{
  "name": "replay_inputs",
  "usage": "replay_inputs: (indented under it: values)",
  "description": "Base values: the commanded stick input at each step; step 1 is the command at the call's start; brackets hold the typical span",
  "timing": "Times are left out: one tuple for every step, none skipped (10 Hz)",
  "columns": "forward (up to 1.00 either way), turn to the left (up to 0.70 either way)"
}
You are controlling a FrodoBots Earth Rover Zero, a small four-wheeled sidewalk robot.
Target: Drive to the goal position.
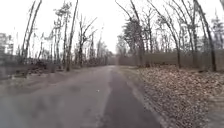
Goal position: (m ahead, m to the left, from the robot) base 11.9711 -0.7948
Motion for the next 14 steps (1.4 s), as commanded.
replay_inputs:
  values:
    - [1.0, 0.0]
    - [1.0, 0.0]
    - [1.0, 0.0]
    - [1.0, 0.0]
    - [1.0, 0.0]
    - [1.0, 0.0]
    - [1.0, 0.0]
    - [1.0, 0.0]
    - [1.0, 0.0]
    - [1.0, 0.0]
    - [1.0, 0.0]
    - [1.0, 0.0]
    - [1.0, 0.0]
    - [1.0, 0.0]
